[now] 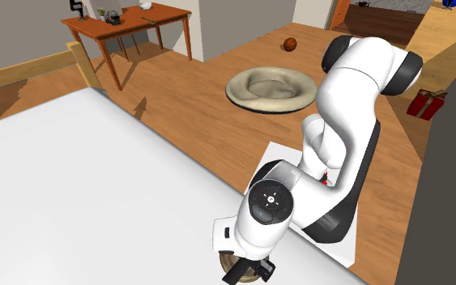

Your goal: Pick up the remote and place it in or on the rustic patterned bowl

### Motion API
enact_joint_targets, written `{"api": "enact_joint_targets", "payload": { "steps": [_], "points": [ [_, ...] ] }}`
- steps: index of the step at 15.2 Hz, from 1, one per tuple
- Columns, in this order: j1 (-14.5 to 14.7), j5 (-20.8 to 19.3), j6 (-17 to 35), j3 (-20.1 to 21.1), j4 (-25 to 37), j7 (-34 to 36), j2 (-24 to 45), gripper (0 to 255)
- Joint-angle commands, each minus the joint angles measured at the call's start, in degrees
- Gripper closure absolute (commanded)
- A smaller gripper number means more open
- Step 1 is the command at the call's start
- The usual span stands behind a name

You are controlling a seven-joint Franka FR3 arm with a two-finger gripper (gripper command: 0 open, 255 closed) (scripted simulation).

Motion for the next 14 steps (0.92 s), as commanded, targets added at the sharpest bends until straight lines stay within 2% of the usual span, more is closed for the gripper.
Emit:
{"api": "enact_joint_targets", "payload": {
  "steps": [1, 2, 6, 14],
  "points": [
    [0.0, 0.0, 0.0, 0.0, 0.0, 0.0, 0.0, 0],
    [0.0, 0.0, 0.0, 0.0, 0.0, 0.0, 0.0, 0],
    [0.3, 2.2, -7.3, -0.8, 4.9, -1.7, -3.2, 0],
    [0.3, 2.2, -7.3, -0.8, 4.9, -1.7, -3.1, 0]
  ]
}}
